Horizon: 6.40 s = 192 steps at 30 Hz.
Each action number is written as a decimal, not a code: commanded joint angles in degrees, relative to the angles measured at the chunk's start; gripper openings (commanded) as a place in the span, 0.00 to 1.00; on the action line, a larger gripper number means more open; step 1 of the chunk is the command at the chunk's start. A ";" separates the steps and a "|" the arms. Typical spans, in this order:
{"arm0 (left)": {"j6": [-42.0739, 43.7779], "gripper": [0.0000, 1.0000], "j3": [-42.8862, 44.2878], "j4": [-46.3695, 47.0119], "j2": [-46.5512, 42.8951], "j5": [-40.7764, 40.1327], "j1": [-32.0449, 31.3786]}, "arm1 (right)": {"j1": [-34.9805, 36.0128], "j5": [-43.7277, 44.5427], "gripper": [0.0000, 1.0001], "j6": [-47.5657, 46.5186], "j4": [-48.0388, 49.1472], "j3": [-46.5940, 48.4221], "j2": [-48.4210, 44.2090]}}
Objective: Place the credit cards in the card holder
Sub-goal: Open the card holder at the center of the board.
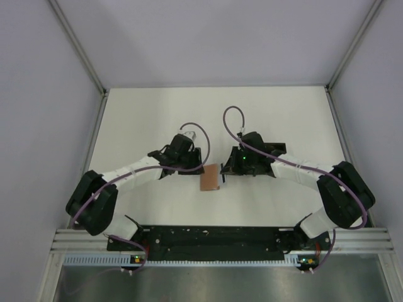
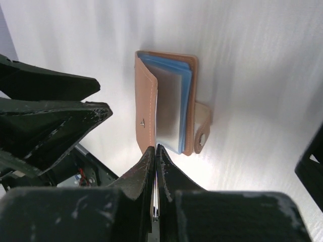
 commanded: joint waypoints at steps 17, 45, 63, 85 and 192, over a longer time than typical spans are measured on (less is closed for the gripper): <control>-5.24 0.64 -5.38 -0.92 -14.76 -1.96 6.98 | 5.83 -2.66 0.00 0.75 2.64 10.35 5.12; -9.98 0.73 -18.56 3.55 -28.57 10.50 11.64 | 11.89 1.03 0.00 0.93 0.44 15.63 13.82; -10.25 0.52 -19.09 6.72 -20.92 10.34 11.55 | 11.80 -0.11 0.00 0.31 0.88 16.60 14.62; -5.77 0.00 -14.79 4.97 -13.80 7.53 11.55 | 4.16 6.04 0.00 -3.03 -2.72 10.10 3.98; -5.41 0.00 -14.61 6.37 -12.48 9.90 11.46 | 7.14 12.99 0.00 -5.32 -3.43 9.83 3.80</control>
